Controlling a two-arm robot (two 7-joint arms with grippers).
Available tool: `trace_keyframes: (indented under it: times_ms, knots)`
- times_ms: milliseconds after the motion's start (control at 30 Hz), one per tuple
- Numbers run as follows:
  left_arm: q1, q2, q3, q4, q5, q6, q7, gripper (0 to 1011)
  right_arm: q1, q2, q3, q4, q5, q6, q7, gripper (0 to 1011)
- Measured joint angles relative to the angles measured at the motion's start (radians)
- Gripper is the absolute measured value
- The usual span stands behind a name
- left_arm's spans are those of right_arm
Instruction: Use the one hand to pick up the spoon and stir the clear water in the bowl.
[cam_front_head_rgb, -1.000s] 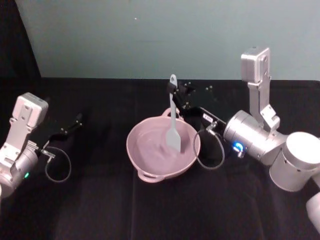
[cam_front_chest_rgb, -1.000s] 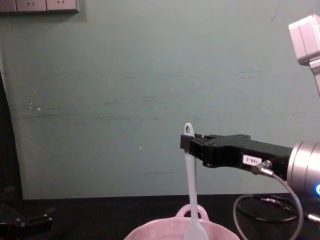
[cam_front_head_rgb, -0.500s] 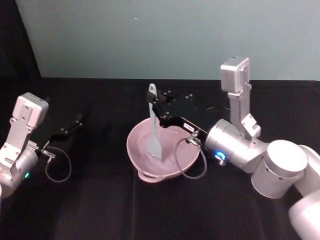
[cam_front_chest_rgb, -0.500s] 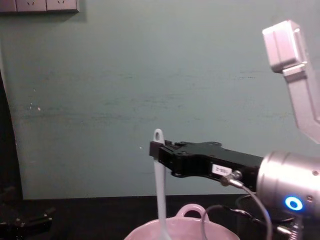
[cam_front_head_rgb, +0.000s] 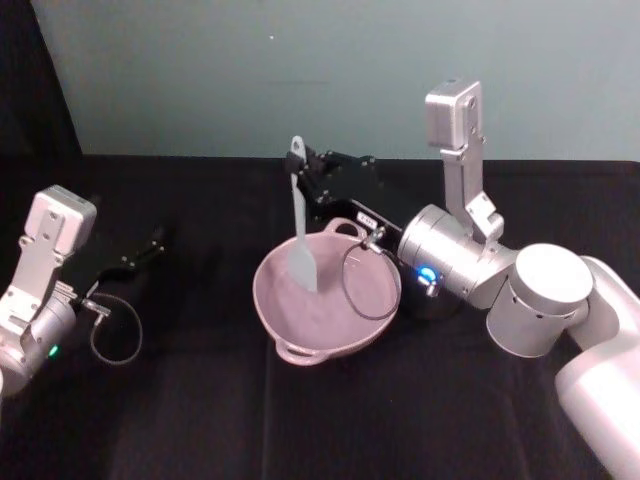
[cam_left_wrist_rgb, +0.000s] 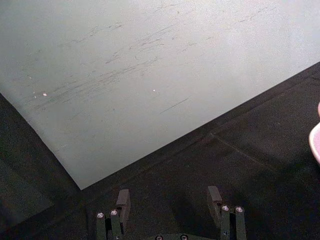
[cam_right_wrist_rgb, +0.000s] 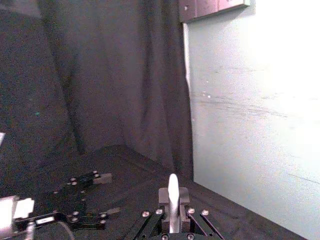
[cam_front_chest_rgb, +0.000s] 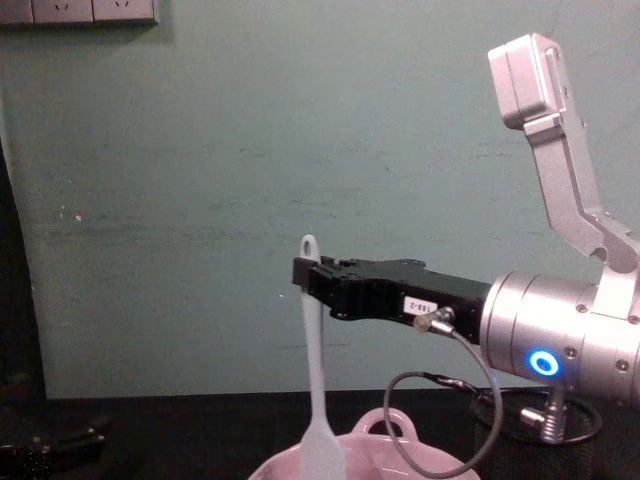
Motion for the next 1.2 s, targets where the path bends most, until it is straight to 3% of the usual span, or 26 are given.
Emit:
trace_keyframes:
  times_ms: [300,933,1200]
  knots:
    - [0.000,0.000,0.000,0.000,0.000,0.000,0.000,1011,0.008,0.014,0.031,0.026,0.001,0.000,-0.009,112]
    - [0.000,0.000,0.000,0.000,0.000,0.000,0.000,1011,-0.116,0.078,0.065,-0.140,0.020,0.005,-0.025,112]
    - [0.000,0.000,0.000,0.000,0.000,0.000,0.000,1011,-0.101,0.098,0.093,-0.207,0.100,0.045,0.011,112]
